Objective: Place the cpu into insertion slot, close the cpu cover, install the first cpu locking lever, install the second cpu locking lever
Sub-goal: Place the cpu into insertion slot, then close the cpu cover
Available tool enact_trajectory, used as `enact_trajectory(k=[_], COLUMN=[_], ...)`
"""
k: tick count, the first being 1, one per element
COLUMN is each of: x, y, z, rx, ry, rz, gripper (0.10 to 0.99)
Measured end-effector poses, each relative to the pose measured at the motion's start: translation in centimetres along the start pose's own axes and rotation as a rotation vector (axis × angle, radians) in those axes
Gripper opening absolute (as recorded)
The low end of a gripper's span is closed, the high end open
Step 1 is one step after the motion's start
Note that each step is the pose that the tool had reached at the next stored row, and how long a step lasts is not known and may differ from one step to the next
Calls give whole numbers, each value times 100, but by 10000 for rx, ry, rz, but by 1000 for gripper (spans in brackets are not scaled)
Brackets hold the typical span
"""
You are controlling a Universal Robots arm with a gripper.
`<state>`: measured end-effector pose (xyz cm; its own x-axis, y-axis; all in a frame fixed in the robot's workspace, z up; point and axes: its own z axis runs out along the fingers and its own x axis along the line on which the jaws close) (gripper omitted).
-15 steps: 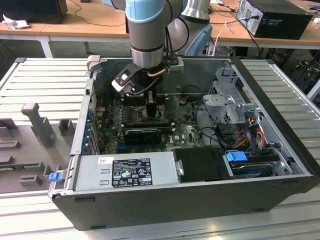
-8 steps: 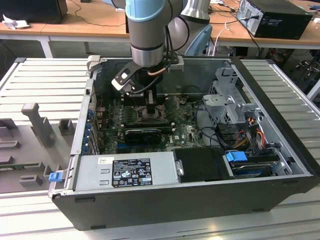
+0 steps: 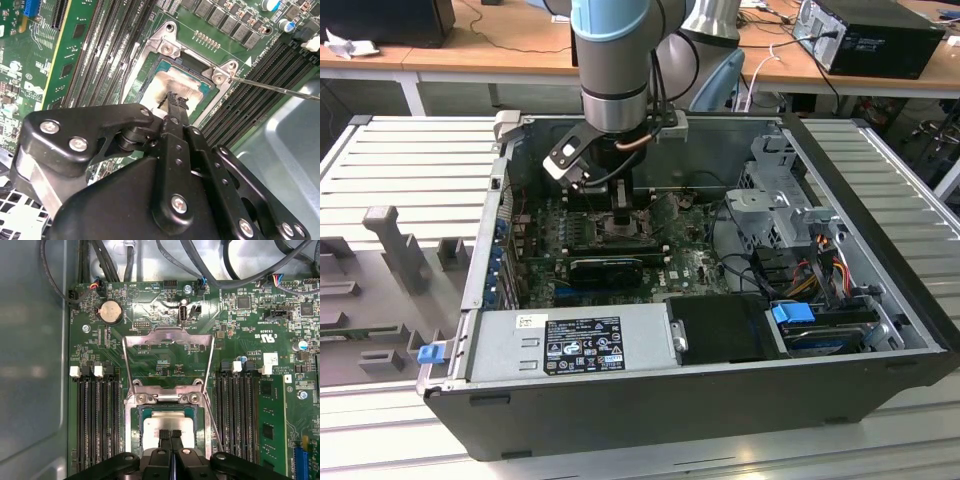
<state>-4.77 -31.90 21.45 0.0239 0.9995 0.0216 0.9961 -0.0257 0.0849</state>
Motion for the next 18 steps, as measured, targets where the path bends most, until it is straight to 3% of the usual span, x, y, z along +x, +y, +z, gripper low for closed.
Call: enact_trajectory(k=[18], x=[-9], y=[26], z=[-73], rx=[-1], ry=[1], rz=[15], gripper=[106])
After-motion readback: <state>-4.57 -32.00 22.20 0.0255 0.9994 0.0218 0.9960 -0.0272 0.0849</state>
